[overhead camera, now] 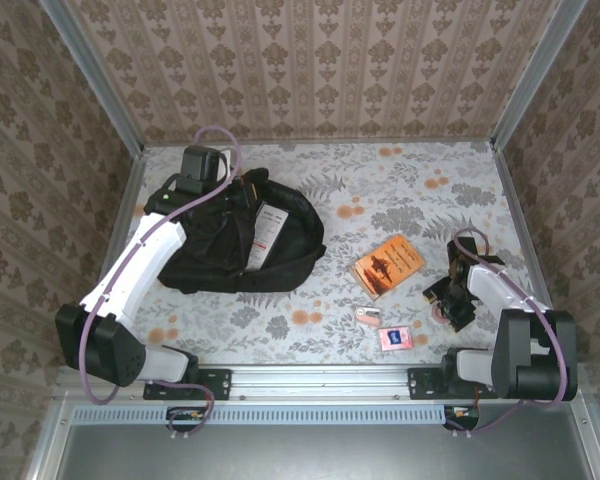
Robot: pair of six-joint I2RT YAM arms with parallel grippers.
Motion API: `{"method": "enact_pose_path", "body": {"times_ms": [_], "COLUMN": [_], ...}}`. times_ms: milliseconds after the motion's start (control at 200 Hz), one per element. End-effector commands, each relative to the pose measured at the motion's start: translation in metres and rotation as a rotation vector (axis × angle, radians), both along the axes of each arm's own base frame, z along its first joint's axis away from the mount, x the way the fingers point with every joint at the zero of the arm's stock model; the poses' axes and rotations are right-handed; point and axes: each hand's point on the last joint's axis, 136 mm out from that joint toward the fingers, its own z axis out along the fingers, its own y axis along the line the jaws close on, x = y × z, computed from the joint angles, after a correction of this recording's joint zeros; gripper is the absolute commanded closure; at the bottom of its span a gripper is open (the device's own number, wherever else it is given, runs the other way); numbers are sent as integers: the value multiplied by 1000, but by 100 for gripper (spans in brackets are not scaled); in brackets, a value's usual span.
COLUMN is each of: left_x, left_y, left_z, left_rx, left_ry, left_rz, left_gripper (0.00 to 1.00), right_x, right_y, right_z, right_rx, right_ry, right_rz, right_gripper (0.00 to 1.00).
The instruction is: Pack the student bag
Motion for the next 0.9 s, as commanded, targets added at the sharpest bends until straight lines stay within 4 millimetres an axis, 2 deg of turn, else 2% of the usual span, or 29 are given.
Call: {"method": "enact_pose_path", "body": {"times_ms": [0,310,445,535,895], "left_x": [1,2,2,2,2], "left_y": [-1,-1,-2,-1,0], "left_z": [8,7,7,7,7], "left_rx": [-33,-31,-31,-29,-25], "left_ry": [-23,-21,-20,-20,-22], "left_rz": [4,3,3,5,7], "left_gripper": [100,100,100,100,100], "right_x": [8,7,5,2,-1], "right_y": [8,11,14,17,22], "right_z": [-13,-11,-10,-10,-8], "right_rx": [45,57,72,85,99], "right_ry": [-46,-54,-49,-43,-48], "right_rz": [14,36,45,52,62], "right_gripper": [31,39,30,28,36]}}
